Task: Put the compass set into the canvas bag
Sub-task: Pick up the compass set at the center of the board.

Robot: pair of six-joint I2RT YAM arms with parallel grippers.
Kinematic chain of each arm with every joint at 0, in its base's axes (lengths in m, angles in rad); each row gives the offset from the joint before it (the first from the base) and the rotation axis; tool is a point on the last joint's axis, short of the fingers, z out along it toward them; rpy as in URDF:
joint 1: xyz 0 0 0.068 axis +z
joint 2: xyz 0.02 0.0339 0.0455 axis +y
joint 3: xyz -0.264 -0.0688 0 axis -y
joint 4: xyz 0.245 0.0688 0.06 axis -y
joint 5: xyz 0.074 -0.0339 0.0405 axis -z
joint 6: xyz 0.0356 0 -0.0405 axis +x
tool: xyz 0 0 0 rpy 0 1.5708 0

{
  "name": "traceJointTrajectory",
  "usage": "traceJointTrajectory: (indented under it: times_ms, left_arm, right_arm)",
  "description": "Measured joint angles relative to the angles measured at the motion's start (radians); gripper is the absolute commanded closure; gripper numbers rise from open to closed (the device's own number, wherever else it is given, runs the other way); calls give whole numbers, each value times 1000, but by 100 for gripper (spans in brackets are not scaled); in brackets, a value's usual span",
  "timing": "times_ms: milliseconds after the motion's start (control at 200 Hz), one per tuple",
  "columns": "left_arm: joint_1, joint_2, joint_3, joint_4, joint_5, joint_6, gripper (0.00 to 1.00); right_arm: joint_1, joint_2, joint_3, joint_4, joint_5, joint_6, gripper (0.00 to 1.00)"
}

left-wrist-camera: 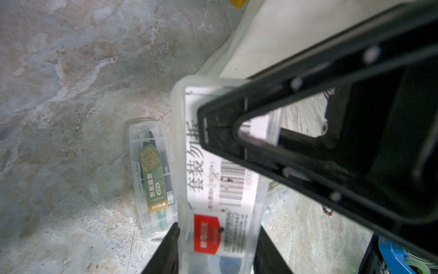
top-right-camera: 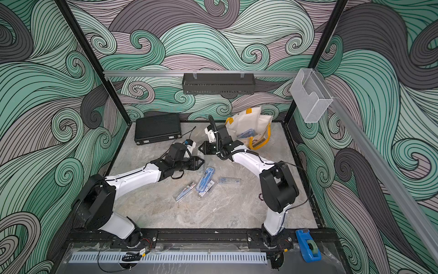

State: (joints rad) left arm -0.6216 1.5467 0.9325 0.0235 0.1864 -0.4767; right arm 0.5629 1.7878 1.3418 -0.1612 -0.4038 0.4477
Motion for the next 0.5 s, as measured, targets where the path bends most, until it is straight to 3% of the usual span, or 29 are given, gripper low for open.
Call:
traceJointTrajectory:
  times_ms: [95,125,326,501]
  left_arm:
    - [-1,-6,-1,-1,4,4,8]
    - [-1,-10,-1,-2,4,2,3]
    - [-2,-60,-4,-31,-57,29,1]
    - [-2,-151,-50,-30,-116,56,1]
  right_arm:
    - [1,0,0,-6,19,-14,90]
    - [1,-2,0,-10,27,-20,90]
    - [-2,-29,13,-71,93,-76,92]
    - [-15,-74,116,-150,180,-150,92]
